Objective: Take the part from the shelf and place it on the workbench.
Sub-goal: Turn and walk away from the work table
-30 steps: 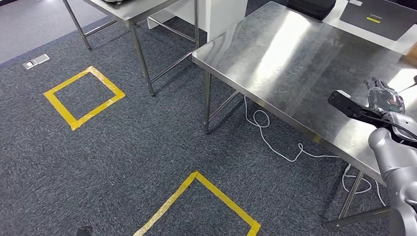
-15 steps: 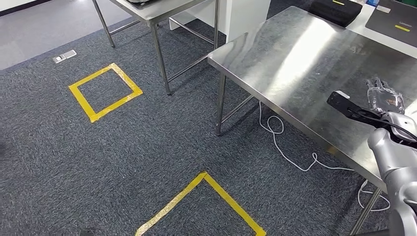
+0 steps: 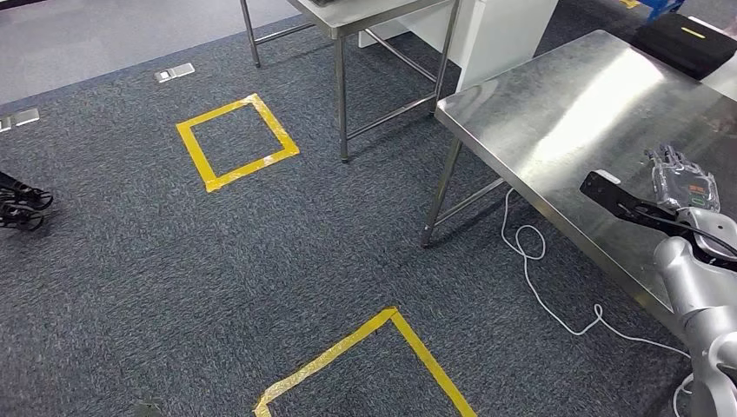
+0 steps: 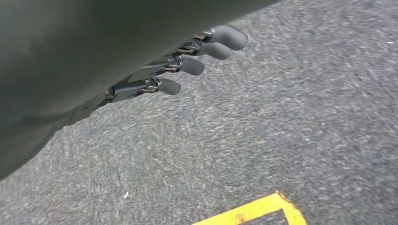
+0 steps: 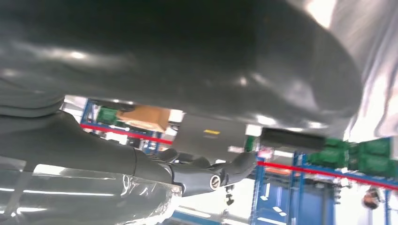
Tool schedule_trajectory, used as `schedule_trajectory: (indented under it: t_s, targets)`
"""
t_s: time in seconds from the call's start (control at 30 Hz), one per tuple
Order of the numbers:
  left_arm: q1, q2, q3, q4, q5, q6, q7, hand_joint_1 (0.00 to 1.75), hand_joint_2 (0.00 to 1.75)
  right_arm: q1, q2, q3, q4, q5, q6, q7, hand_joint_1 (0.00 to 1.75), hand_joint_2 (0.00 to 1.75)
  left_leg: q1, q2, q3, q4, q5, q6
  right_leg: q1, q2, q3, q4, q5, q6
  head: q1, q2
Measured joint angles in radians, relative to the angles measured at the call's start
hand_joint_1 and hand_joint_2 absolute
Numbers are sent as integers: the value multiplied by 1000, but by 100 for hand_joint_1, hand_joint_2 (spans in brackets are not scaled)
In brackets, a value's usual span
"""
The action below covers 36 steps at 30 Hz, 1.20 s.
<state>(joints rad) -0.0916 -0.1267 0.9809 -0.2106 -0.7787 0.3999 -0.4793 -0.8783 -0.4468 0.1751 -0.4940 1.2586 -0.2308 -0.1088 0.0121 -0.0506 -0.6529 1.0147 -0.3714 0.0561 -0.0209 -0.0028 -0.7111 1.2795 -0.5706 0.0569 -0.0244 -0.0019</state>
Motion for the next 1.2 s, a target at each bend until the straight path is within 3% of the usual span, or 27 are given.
schedule_trajectory:
  t_s: [0.03,0.1,0.13,0.2,0.23,0.27,0.33,0.4,0.47,0.5,0.53,0.63,0.7,0.77,0.83,0.87,0.93,1.0,1.03,1.07,1.13,1.2]
  targets:
    - [0,0,0,0,0,0,0,0,0,4,1,0,0,1,0,0,0,0,-1,-13,0,0,1,0,0,2,6,-19,15,8,0,0]
    - [0,-1,0,0,0,0,1,0,0,6,1,0,0,3,0,0,0,0,-1,-38,-1,1,4,-3,-3,23,72,-159,75,22,0,0]
    - [0,-1,1,0,0,0,2,0,0,4,2,1,0,5,1,1,0,0,-3,-49,-2,1,5,-7,-3,37,106,-227,100,22,0,0]
    - [1,-2,2,0,0,1,3,0,0,1,5,1,0,9,1,1,0,0,-5,-67,-8,2,10,-16,2,50,138,-294,124,7,-1,0]
    - [2,-1,4,0,0,1,3,0,0,0,9,1,0,11,1,2,0,0,-6,-76,-12,1,13,-21,7,42,139,-296,127,-3,-1,0]
    - [4,-1,5,0,0,1,3,0,0,0,13,1,0,12,1,2,0,0,-6,-80,-15,1,14,-26,3,33,139,-297,129,-11,-1,0]
    - [5,-1,8,0,0,1,3,0,0,-1,22,1,0,14,1,3,0,0,-8,-44,-30,28,-5,-35,-7,14,143,-300,134,-29,-4,0]
    - [4,0,8,0,-1,1,3,0,0,-3,27,1,-1,15,1,3,0,0,-7,18,-75,132,-66,-44,-8,-6,147,-303,134,-47,-6,0]
    - [4,-1,8,0,-1,-5,4,0,0,-4,27,1,-1,16,1,3,0,0,0,42,-138,270,-127,-50,-2,-27,148,-303,131,-56,-7,0]
    - [4,-1,9,0,-1,-12,5,0,0,-4,28,1,-1,16,1,3,0,0,4,45,-154,304,-135,-53,-1,-38,149,-302,130,-57,-7,0]
    - [4,-1,9,0,0,-24,8,0,0,-4,28,1,0,16,1,2,0,0,8,49,-149,298,-124,-56,-1,-48,151,-301,128,-56,-8,0]
    - [4,0,9,0,-1,-69,27,0,0,-4,26,1,0,14,1,-4,0,0,12,92,-49,118,-46,-59,3,-74,154,-293,117,-45,-9,0]
    - [3,0,9,0,-5,-88,43,0,0,-4,23,0,0,12,1,-11,0,0,6,109,-13,46,-29,-51,14,-91,155,-288,109,-33,-5,0]
    - [2,-1,9,0,-7,-94,57,0,0,-4,23,0,0,13,1,-17,0,0,-1,88,-15,37,-29,-38,22,-108,158,-290,106,-22,-1,0]
    - [2,-2,9,0,-7,-95,65,0,0,-2,28,1,0,18,3,-17,0,0,-4,69,-9,25,-21,-20,17,-87,149,-274,93,-14,-1,0]
    - [1,-2,9,0,-7,-94,67,0,0,0,30,1,0,21,4,-16,0,0,-3,58,-6,18,-17,-11,13,-62,132,-239,75,-15,0,0]
    - [-2,-3,9,0,-7,-94,69,0,0,7,31,2,2,24,4,-13,0,0,-3,37,-6,13,-12,-1,4,-13,68,-115,23,-22,3,0]
    - [-1,-3,11,0,-6,-93,73,0,0,20,34,2,6,25,4,-11,0,0,-3,9,-7,13,-11,0,2,0,6,-6,-7,-18,4,0]
    - [-1,-4,12,0,-6,-92,75,0,0,26,37,2,7,25,4,-10,0,0,-4,-6,-7,14,-11,-1,2,2,-1,-1,0,-12,4,0]
    - [0,-4,13,0,-5,-91,76,0,0,32,41,2,9,26,4,-9,0,0,-4,-20,-7,14,-10,-2,1,4,13,-38,22,-3,4,0]
    - [0,-6,16,0,-4,-88,78,0,0,36,48,2,10,30,3,-7,0,0,-4,-46,-7,15,-7,-7,-6,27,79,-181,81,10,4,0]
    - [1,-6,19,0,-4,-85,80,0,0,38,56,3,15,37,3,-3,0,0,-5,-68,-10,14,-3,-16,-7,49,124,-271,114,4,3,0]
